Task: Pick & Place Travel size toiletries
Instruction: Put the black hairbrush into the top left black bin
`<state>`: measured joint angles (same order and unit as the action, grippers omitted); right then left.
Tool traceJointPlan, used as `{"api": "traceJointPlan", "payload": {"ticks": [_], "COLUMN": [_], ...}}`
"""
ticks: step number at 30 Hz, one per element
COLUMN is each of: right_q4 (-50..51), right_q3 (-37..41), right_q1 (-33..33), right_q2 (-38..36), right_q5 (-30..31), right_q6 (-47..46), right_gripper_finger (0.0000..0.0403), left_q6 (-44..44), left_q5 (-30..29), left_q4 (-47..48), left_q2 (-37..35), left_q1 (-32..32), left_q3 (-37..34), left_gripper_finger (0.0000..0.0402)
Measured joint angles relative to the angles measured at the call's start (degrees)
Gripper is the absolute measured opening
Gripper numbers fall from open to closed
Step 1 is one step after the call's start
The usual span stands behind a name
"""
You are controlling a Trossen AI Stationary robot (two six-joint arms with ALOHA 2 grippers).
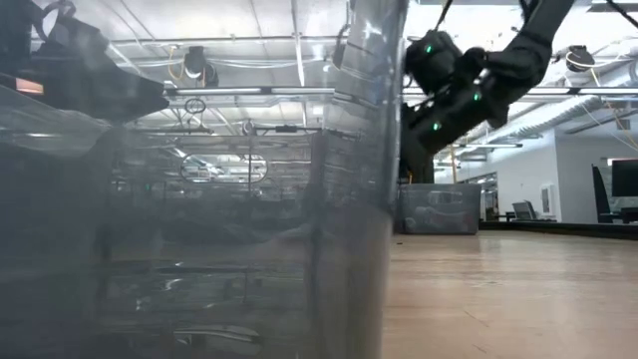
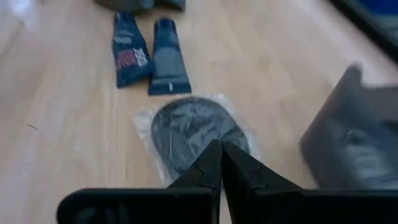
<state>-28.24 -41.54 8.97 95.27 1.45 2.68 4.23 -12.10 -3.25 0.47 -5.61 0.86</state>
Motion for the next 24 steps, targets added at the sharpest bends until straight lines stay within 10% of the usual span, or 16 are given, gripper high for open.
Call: {"api": "traceJointPlan", "payload": {"ticks": [9,24], "right_q4": [-2.4,-1.1], "right_q3": [0.0,0.0], "right_q1": [0.0,-0.5], "right_q2": [5.9,4.5], "right_q5": [0.0,-0.2], "right_q6": [-2.6,-5.2], "right_gripper_finger": [0.0042,0.0231], "left_q6": [0.0,0.0], "left_q5": [0.0,0.0], "left_q4": [0.0,0.0], "left_q2": [0.0,0.0], "left_q1": [0.0,0.0], "left_q3": [0.0,0.0], "left_gripper_finger": [0.0310,0.0310]}}
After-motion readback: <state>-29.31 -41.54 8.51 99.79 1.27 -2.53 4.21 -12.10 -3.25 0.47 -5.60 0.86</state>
